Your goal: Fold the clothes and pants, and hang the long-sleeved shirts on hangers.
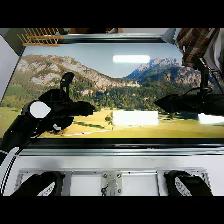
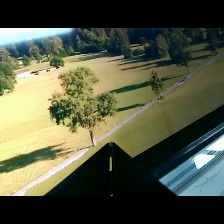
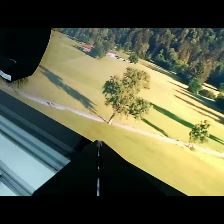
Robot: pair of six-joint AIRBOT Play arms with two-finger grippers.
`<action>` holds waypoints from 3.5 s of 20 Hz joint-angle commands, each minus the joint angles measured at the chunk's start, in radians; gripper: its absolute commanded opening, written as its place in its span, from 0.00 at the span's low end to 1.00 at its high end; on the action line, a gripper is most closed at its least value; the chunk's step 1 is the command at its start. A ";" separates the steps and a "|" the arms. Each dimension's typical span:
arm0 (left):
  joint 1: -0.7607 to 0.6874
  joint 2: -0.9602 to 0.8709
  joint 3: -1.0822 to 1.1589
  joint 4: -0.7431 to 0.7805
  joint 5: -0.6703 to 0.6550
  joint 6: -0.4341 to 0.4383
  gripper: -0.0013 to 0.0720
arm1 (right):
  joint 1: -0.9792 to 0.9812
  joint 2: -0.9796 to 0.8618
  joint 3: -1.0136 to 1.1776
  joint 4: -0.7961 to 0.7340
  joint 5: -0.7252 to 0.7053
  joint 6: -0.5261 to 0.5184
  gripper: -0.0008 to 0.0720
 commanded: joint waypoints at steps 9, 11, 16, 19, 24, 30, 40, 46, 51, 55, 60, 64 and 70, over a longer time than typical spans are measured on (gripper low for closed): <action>0.001 0.000 0.001 -0.029 0.003 0.000 0.03 | -0.001 -0.001 0.000 0.000 0.000 0.000 0.03; 0.035 0.000 0.026 0.063 0.010 0.023 0.98 | -0.001 -0.001 0.000 0.000 0.000 0.000 0.03; 0.178 -0.016 0.057 0.663 -0.159 -0.003 0.97 | -0.001 -0.001 0.000 0.000 0.000 0.000 0.03; 0.263 -0.071 -0.037 0.826 -0.171 -0.023 0.96 | -0.001 -0.001 0.000 0.000 0.000 0.000 0.03; 0.409 -0.234 -0.110 0.866 -0.089 -0.093 0.96 | -0.001 -0.001 0.000 0.000 0.000 0.000 0.03; 0.436 -0.369 -0.108 0.866 -0.100 -0.140 0.93 | -0.001 -0.001 0.000 0.000 0.000 0.000 0.03; 0.127 -0.067 0.208 0.678 -0.275 -0.174 0.03 | -0.001 -0.004 0.000 0.076 0.000 -0.025 0.03; -0.343 0.032 0.122 0.598 -0.048 -0.213 0.03 | -0.002 -0.003 0.000 0.184 -0.045 -0.025 0.03; -0.482 -0.175 0.248 0.596 -0.023 -0.263 0.34 | -0.027 -0.003 0.000 0.184 -0.096 -0.025 0.03; -0.282 -0.195 0.359 0.597 -0.142 -0.297 0.78 | -0.053 -0.003 0.000 0.185 -0.097 -0.025 0.03; 0.283 -0.025 0.122 0.593 -0.132 -0.393 0.78 | -0.054 -0.003 0.000 0.185 -0.094 -0.025 0.03; 0.691 -0.006 -0.122 0.486 -0.084 -0.380 0.78 | -0.053 -0.003 0.000 0.185 -0.094 -0.025 0.03; 0.947 -0.198 -0.197 0.122 -0.028 -0.219 0.78 | -0.053 -0.003 0.000 0.185 -0.094 -0.025 0.03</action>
